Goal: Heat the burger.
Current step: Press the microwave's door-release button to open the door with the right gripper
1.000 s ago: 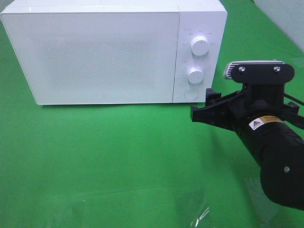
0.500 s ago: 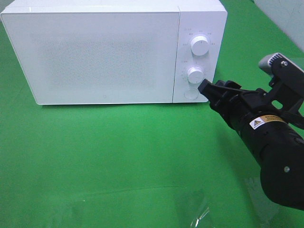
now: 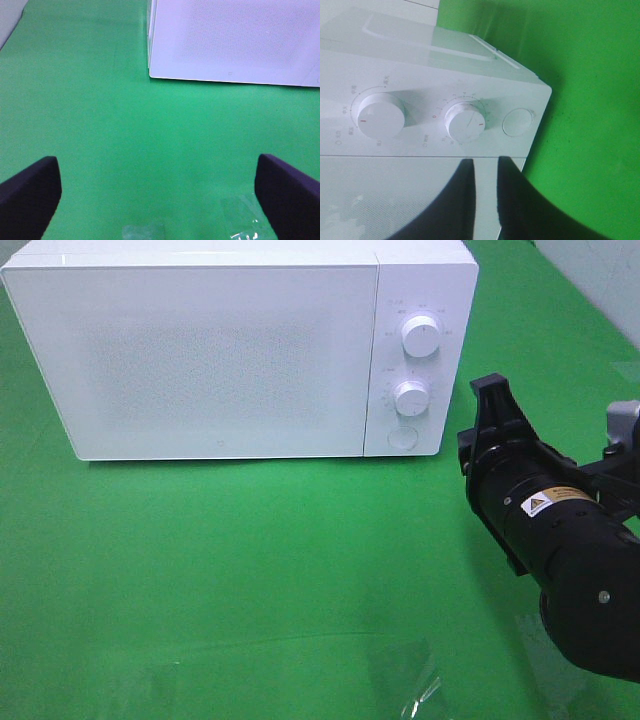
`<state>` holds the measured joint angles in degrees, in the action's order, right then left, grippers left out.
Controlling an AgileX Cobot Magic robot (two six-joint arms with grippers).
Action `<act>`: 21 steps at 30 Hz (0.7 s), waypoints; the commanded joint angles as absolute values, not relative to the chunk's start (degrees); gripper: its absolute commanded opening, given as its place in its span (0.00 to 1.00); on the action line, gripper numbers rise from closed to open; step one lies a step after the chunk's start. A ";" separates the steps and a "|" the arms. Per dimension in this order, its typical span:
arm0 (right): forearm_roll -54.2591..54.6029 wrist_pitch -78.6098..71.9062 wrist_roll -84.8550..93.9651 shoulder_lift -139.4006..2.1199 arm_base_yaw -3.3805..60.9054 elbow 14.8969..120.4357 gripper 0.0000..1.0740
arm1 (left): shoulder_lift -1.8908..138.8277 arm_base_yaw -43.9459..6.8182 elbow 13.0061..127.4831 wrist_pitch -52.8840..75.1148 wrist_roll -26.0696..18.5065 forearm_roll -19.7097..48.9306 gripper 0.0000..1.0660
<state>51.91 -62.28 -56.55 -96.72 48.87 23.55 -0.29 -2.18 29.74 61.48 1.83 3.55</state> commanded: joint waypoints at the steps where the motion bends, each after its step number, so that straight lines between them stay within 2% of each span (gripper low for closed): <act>1: 49.56 -60.28 -63.25 -96.77 48.99 23.72 0.03 | -1.20 -2.01 29.56 61.13 1.89 3.67 0.91; 3: 49.10 -59.76 -64.52 -96.77 48.99 23.72 0.00 | -1.20 -2.01 29.56 61.13 1.89 3.67 0.91; 21: 48.24 -56.32 -72.19 -98.84 48.82 23.84 0.00 | -1.20 -2.01 29.56 61.13 1.89 3.67 0.91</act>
<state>48.76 -56.78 -71.56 -98.78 48.87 23.55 -0.29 -2.18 29.74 61.48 1.83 3.55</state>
